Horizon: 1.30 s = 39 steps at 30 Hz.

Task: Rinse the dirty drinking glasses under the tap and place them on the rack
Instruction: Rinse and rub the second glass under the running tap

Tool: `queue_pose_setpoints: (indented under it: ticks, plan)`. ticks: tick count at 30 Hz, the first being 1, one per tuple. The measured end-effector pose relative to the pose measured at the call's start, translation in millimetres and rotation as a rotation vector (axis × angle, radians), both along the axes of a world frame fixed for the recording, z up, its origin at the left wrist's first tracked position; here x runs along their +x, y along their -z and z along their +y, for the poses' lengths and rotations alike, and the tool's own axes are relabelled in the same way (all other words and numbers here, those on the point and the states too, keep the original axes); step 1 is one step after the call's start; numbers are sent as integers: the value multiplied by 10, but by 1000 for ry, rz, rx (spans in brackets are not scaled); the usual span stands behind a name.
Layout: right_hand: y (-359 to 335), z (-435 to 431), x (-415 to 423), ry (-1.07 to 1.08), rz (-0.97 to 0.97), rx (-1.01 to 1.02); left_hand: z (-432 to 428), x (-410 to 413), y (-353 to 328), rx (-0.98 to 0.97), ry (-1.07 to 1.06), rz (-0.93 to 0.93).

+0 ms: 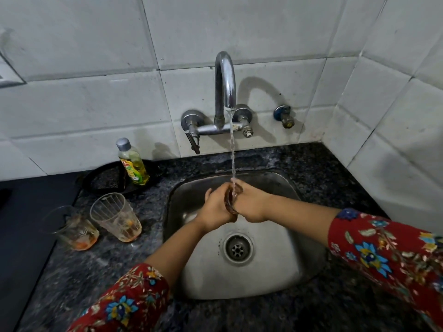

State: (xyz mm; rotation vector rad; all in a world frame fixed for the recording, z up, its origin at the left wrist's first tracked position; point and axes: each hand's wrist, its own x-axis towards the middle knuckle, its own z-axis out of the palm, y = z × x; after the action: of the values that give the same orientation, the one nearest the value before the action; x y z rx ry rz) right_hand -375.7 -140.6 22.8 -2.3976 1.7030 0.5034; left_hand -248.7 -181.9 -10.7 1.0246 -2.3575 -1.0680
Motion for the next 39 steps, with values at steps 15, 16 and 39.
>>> queue_pose_setpoints:
  ticks: [15, 16, 39]
  plan:
    - [-165, 108, -99, 78, -561, -218, -22, 7, 53, 223, -248, 358]
    - [-108, 140, -86, 56, -523, -296, -3, -28, 30, 239, -256, 362]
    - [130, 275, 222, 1296, -1301, 240, 229, 120, 321, 1420, -576, 497]
